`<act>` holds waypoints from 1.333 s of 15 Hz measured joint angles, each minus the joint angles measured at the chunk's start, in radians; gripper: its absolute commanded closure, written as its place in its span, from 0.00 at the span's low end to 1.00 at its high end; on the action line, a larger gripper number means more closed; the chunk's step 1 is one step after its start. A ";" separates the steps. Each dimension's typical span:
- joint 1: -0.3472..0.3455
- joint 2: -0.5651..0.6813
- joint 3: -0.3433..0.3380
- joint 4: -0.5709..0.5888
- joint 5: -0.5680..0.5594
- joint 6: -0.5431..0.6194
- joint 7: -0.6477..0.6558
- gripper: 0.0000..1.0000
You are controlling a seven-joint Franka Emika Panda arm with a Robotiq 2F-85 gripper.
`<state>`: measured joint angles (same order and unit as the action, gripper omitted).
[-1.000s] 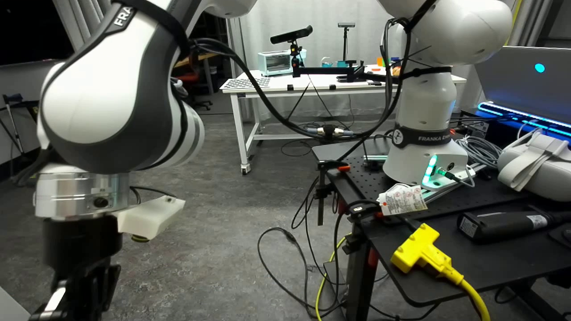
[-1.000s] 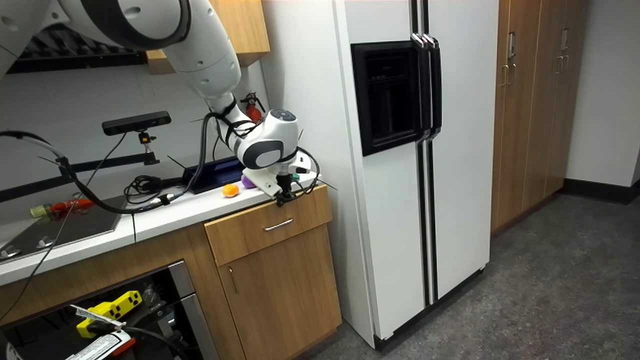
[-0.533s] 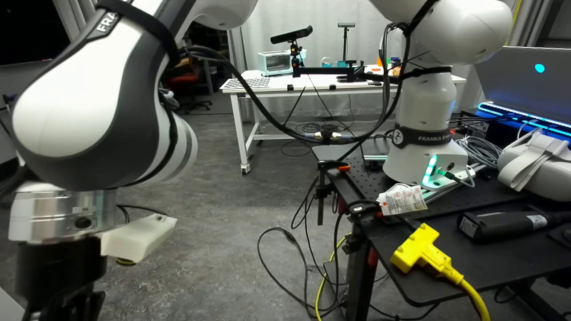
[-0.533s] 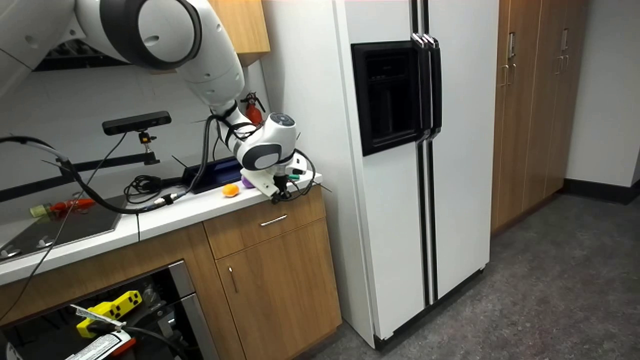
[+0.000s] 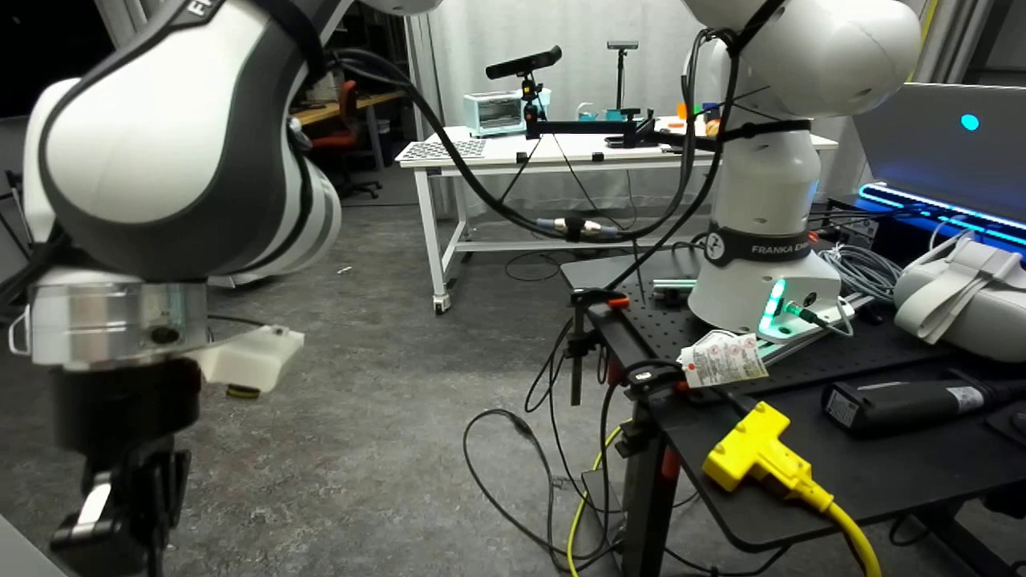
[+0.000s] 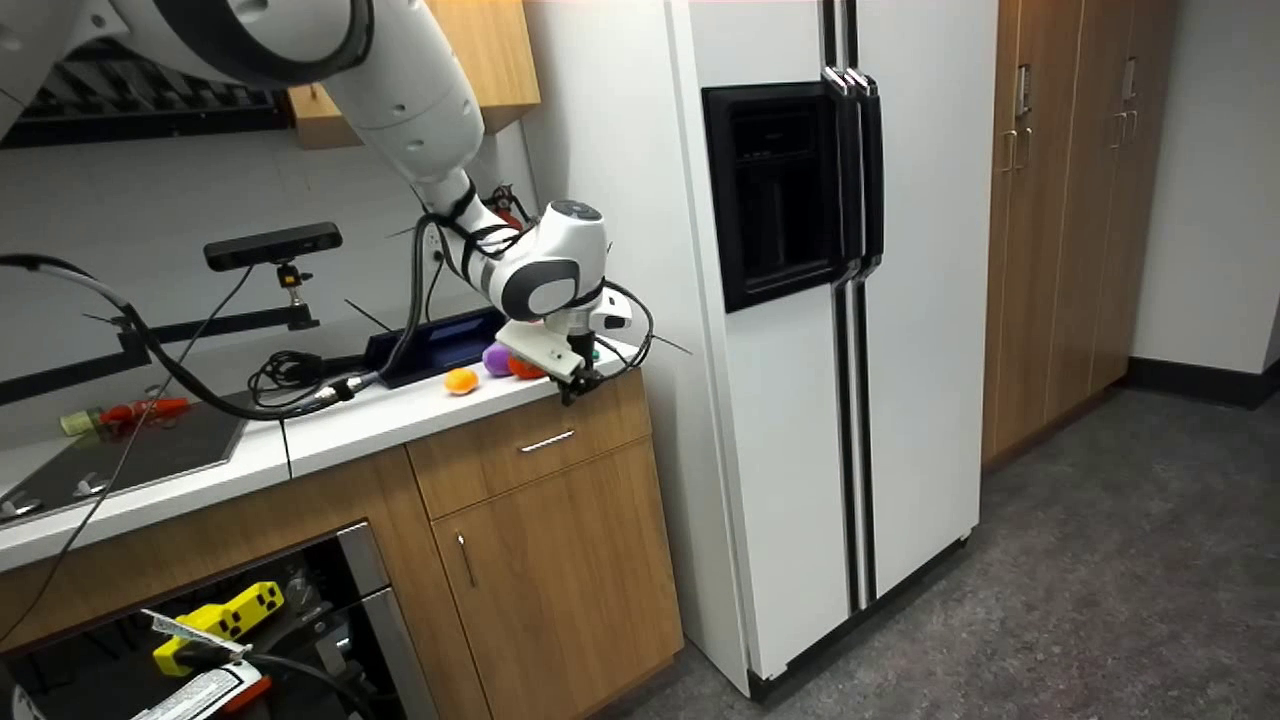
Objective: Close the first drawer under the countertop near the fridge
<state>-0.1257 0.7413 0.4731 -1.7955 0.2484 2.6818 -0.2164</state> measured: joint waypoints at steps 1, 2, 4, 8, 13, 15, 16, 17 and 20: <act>-0.001 -0.041 -0.027 -0.018 -0.012 -0.027 -0.008 1.00; -0.003 -0.083 -0.052 -0.037 -0.020 -0.050 -0.018 1.00; -0.006 -0.171 -0.091 -0.083 -0.024 -0.081 -0.048 1.00; -0.016 -0.358 -0.121 -0.204 0.001 -0.085 -0.106 1.00; -0.018 -0.605 -0.145 -0.368 0.148 -0.075 -0.238 0.66; -0.008 -0.691 -0.169 -0.423 0.221 -0.070 -0.316 0.52; 0.005 -0.730 -0.189 -0.448 0.252 -0.067 -0.351 0.43; 0.022 -0.764 -0.213 -0.471 0.277 -0.061 -0.380 0.37; 0.083 -0.851 -0.292 -0.536 0.315 -0.032 -0.445 0.15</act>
<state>-0.0426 -0.1096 0.1806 -2.3320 0.5633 2.6499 -0.6610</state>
